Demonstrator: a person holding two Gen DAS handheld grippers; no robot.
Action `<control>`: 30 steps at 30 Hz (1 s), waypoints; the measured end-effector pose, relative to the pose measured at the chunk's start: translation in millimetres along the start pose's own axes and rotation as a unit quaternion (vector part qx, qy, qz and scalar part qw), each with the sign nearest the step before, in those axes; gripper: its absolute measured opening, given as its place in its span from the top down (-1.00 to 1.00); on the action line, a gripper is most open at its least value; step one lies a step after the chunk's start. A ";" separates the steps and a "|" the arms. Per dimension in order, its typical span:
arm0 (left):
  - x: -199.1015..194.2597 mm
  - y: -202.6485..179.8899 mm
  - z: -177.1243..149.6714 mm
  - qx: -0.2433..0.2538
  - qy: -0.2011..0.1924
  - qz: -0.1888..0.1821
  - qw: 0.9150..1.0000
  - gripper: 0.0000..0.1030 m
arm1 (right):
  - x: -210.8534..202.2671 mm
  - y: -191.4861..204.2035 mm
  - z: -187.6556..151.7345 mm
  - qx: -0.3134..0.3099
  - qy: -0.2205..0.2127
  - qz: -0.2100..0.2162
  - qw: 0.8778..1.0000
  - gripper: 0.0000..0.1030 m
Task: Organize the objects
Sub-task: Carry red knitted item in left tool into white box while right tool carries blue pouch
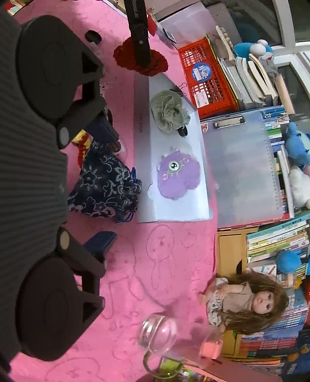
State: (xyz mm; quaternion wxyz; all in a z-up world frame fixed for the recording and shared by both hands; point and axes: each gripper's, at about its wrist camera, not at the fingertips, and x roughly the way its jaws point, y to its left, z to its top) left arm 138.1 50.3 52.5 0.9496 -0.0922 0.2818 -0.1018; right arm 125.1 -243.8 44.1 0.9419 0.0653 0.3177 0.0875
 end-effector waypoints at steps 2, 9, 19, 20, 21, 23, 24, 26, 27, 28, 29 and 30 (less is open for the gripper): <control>0.0 -0.1 -0.2 0.001 0.001 0.001 1.000 0.24 | 4.2 1.3 1.2 0.004 0.000 -0.003 1.000 -0.75; 1.3 -0.2 -0.7 0.001 0.003 0.002 1.000 0.24 | 17.1 -4.4 4.1 0.044 0.017 0.002 0.999 -0.42; 1.8 2.7 0.3 -0.002 0.001 0.004 1.000 0.24 | 5.8 -3.1 8.6 0.048 0.006 0.007 0.999 0.08; 1.5 3.4 0.9 -0.003 0.000 0.004 1.000 0.24 | 3.3 -2.1 10.0 0.045 0.002 0.008 0.999 0.09; 1.3 3.5 1.5 -0.003 -0.001 0.005 1.000 0.24 | 0.9 -1.1 11.5 0.042 -0.003 0.009 0.999 0.09; 1.4 3.9 3.2 -0.003 -0.002 0.006 1.000 0.24 | -2.9 0.2 15.4 0.038 -0.009 0.012 0.999 0.09; 1.3 3.8 4.1 -0.003 -0.003 0.007 1.000 0.24 | -4.4 0.4 17.6 0.037 -0.013 0.012 0.999 0.09; 1.7 4.3 6.6 -0.004 -0.005 0.008 1.000 0.24 | -6.7 0.3 22.7 0.036 -0.021 0.009 0.999 0.09; 2.2 4.1 7.9 -0.005 -0.006 0.008 1.000 0.24 | -6.8 0.1 25.6 0.036 -0.023 0.008 0.999 0.09; 2.8 3.7 9.6 -0.004 -0.007 0.009 1.000 0.24 | -6.7 -0.4 28.5 0.038 -0.026 0.006 0.999 0.09; 3.7 3.4 11.4 -0.004 -0.008 0.009 1.000 0.24 | -6.1 -1.1 32.1 0.040 -0.028 0.005 0.999 0.09; 4.8 3.0 13.2 -0.004 -0.009 0.009 1.000 0.24 | -5.2 -1.9 34.7 0.042 -0.029 0.005 0.999 0.09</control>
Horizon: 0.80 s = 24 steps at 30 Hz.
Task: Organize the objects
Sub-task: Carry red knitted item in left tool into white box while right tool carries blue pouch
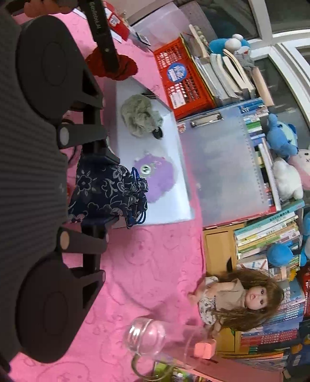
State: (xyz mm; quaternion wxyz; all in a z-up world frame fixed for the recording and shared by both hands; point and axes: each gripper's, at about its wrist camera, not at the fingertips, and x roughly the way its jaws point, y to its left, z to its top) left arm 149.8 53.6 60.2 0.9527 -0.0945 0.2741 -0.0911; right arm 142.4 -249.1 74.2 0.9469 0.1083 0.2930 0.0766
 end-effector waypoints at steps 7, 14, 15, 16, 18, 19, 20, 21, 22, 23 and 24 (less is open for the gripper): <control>19.4 -1.1 15.3 -0.002 0.003 0.008 1.000 0.24 | 16.9 4.8 20.4 -0.019 -0.004 -0.018 1.000 0.09; 52.8 -4.1 27.7 0.006 0.020 0.027 0.999 0.24 | 51.0 12.3 35.9 -0.049 0.018 -0.046 0.998 0.08; 57.0 -4.6 27.8 0.006 0.024 0.027 0.999 0.24 | 54.7 12.7 35.9 -0.052 0.022 -0.049 0.997 0.08; 61.3 -5.0 28.2 0.007 0.027 0.027 0.999 0.24 | 59.7 13.8 35.8 -0.055 0.027 -0.052 0.997 0.08; 68.9 -5.8 28.8 0.009 0.032 0.029 0.999 0.24 | 66.8 14.0 34.5 -0.057 0.035 -0.053 0.996 0.08; 73.1 -6.0 29.7 0.009 0.034 0.029 0.999 0.24 | 70.4 14.1 33.8 -0.056 0.039 -0.053 0.996 0.08; 76.1 -5.9 29.8 0.008 0.035 0.030 0.999 0.24 | 73.7 13.9 33.2 -0.055 0.042 -0.053 0.996 0.08; 79.3 -5.7 30.4 0.007 0.037 0.031 0.999 0.24 | 76.7 13.7 32.7 -0.054 0.044 -0.054 0.996 0.08; 82.2 -5.3 30.9 0.007 0.039 0.031 0.999 0.24 | 79.0 13.4 32.5 -0.053 0.045 -0.053 0.996 0.08; 86.0 -5.5 31.5 0.007 0.041 0.033 0.999 0.24 | 81.6 13.2 32.3 -0.051 0.046 -0.051 0.996 0.08; 87.9 -5.4 30.8 0.008 0.041 0.035 0.999 0.24 | 82.8 13.8 31.8 -0.050 0.046 -0.049 0.997 0.08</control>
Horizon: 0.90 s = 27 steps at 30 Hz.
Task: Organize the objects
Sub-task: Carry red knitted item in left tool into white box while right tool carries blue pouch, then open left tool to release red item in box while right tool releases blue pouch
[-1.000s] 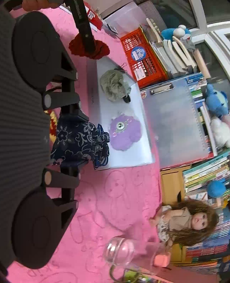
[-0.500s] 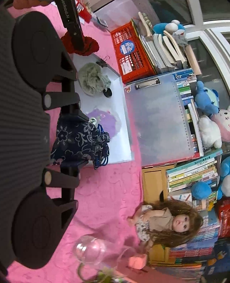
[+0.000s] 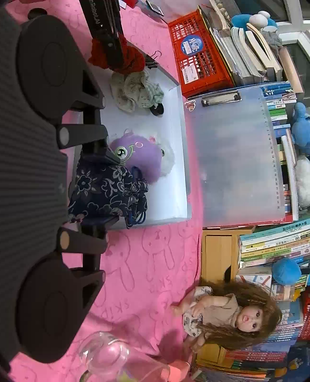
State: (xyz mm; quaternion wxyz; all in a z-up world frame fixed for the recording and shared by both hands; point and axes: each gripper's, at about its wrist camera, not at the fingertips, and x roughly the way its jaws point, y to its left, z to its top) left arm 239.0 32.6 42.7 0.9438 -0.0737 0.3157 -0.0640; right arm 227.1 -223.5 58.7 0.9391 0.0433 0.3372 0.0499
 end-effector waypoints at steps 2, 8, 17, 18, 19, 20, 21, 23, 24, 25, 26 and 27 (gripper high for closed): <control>7.2 0.0 0.8 0.000 0.003 0.005 1.000 0.24 | 2.9 0.5 1.0 0.001 0.000 0.004 1.000 0.08; 26.8 2.4 6.2 -0.014 0.011 0.017 1.000 0.24 | 12.9 -1.0 7.7 0.017 -0.001 0.021 1.000 0.08; 45.4 1.7 17.0 -0.017 0.011 0.029 0.999 0.24 | 30.3 -4.6 15.7 0.055 0.000 0.049 0.997 0.08; 47.3 1.5 17.8 -0.018 0.012 0.031 0.999 0.24 | 32.1 -4.3 16.7 0.058 -0.001 0.051 0.997 0.08; 49.5 1.3 18.6 -0.019 0.012 0.032 0.999 0.24 | 33.2 -4.2 17.5 0.059 -0.001 0.052 0.997 0.08; 51.4 1.3 19.2 -0.020 0.012 0.033 0.999 0.24 | 35.0 -3.7 18.3 0.060 -0.002 0.053 0.997 0.08; 53.2 1.2 19.8 -0.020 0.013 0.034 0.999 0.24 | 36.7 -3.2 19.1 0.060 -0.002 0.052 0.997 0.08; 56.2 0.6 20.7 -0.018 0.013 0.037 0.999 0.24 | 39.4 -2.9 20.1 0.062 -0.003 0.053 0.997 0.08; 57.1 0.4 20.6 -0.017 0.013 0.038 0.999 0.24 | 40.4 -3.0 20.2 0.064 -0.003 0.053 0.997 0.08; 58.1 0.3 20.6 -0.016 0.013 0.039 0.999 0.24 | 41.1 -3.4 20.0 0.066 -0.003 0.054 0.996 0.08; 59.1 0.1 20.4 -0.014 0.013 0.040 0.999 0.24 | 41.9 -3.7 19.4 0.066 -0.003 0.055 0.996 0.08; 59.5 0.1 20.0 -0.013 0.012 0.040 0.999 0.24 | 42.6 -4.0 19.0 0.066 -0.003 0.055 0.996 0.08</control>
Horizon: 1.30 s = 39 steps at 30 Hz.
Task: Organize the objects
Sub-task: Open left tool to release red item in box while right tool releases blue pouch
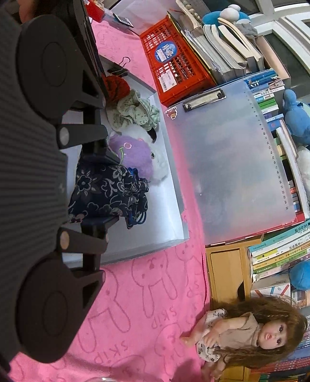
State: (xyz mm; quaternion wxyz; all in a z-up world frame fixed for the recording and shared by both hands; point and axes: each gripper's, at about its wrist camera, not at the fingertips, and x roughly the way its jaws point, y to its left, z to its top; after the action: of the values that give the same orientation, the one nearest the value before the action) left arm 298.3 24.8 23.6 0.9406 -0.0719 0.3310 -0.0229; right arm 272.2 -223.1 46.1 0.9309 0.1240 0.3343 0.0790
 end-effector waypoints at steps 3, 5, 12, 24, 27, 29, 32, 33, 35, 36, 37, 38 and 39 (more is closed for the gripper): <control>1.0 -0.7 -0.8 0.003 -0.002 0.002 1.000 0.24 | 1.3 -1.7 -0.9 0.000 0.001 0.000 1.000 0.08; 1.1 -1.7 -1.6 0.005 -0.003 0.003 1.000 0.24 | 1.6 -2.5 -1.0 0.003 0.001 0.001 1.000 0.08; 0.8 -3.8 -3.2 0.013 -0.005 0.006 1.000 0.22 | 5.1 -1.5 -7.2 0.000 0.009 -0.003 1.000 0.08; -0.9 -4.2 -4.6 0.014 -0.002 0.003 1.000 0.15 | 6.8 3.4 -13.0 -0.018 0.012 -0.012 1.000 -0.30; -7.3 -4.9 -4.9 0.016 -0.002 -0.003 1.000 0.03 | 0.1 3.8 -12.8 -0.026 0.004 -0.001 1.000 -0.56; -12.4 -5.9 -5.3 0.022 -0.004 0.000 1.000 -0.08 | -6.3 5.2 -11.9 -0.036 -0.004 -0.001 0.999 -0.58; -22.1 -7.2 -5.9 0.029 -0.009 -0.001 1.000 -0.29 | -16.6 5.6 -9.8 -0.045 -0.013 0.000 0.999 -0.68; -25.7 -7.3 -5.8 0.031 -0.011 -0.004 0.999 -0.35 | -19.7 5.5 -9.6 -0.047 -0.016 0.002 0.999 -0.70; -34.3 -7.6 -6.5 0.034 -0.016 -0.011 0.999 -0.42 | -26.3 5.6 -10.1 -0.051 -0.020 0.004 0.998 -0.73; -38.7 -7.9 -6.8 0.035 -0.018 -0.013 0.999 -0.47 | -29.7 5.7 -11.1 -0.053 -0.023 0.005 0.998 -0.76; -43.7 -8.5 -7.4 0.037 -0.021 -0.014 0.999 -0.50 | -33.0 5.8 -12.2 -0.054 -0.026 0.006 0.998 -0.78; -49.0 -8.8 -8.2 0.039 -0.025 -0.017 0.999 -0.51 | -36.4 6.0 -13.7 -0.057 -0.029 0.008 0.998 -0.80; -54.1 -9.0 -9.1 0.042 -0.028 -0.020 0.999 -0.53 | -40.1 6.1 -15.2 -0.059 -0.032 0.010 0.998 -0.82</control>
State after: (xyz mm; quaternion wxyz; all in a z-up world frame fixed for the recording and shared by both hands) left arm 250.5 19.7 51.4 0.9509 -0.0395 0.3022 -0.0533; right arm 231.4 -223.8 60.6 0.9459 0.0744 0.2983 0.1037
